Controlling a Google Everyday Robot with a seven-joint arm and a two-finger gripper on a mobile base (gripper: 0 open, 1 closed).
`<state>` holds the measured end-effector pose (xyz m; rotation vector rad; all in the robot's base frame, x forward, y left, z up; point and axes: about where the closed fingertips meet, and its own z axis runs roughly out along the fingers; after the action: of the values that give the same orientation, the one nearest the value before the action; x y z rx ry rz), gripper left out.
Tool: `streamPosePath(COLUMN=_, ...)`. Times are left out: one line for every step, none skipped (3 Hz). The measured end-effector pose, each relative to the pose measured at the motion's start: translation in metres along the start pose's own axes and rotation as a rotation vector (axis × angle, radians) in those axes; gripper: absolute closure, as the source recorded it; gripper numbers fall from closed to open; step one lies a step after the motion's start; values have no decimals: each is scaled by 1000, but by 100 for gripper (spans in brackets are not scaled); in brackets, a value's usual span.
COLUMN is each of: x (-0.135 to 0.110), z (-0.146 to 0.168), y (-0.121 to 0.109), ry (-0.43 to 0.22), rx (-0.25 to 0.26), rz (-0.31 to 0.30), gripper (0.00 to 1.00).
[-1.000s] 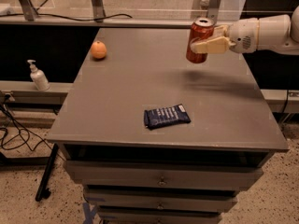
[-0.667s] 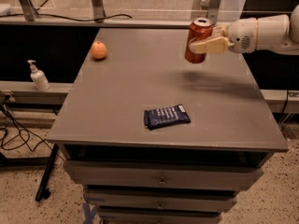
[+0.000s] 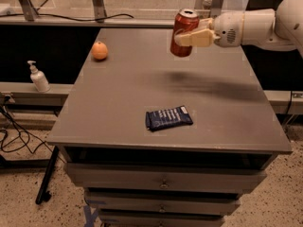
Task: Move coke can near orange
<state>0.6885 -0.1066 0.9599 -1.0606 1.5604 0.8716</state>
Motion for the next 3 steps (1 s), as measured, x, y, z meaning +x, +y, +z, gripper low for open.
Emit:
streamPosePath(x=-15, z=43, y=17, ry=-8, rx=0, rz=-14, gripper=100)
streamPosePath(x=-12, z=80, y=20, ry=3, rx=23, rz=-34, gripper=100)
streamPosePath(x=-5, z=107, y=9, ry=-10, rx=24, rz=-39, gripper=100)
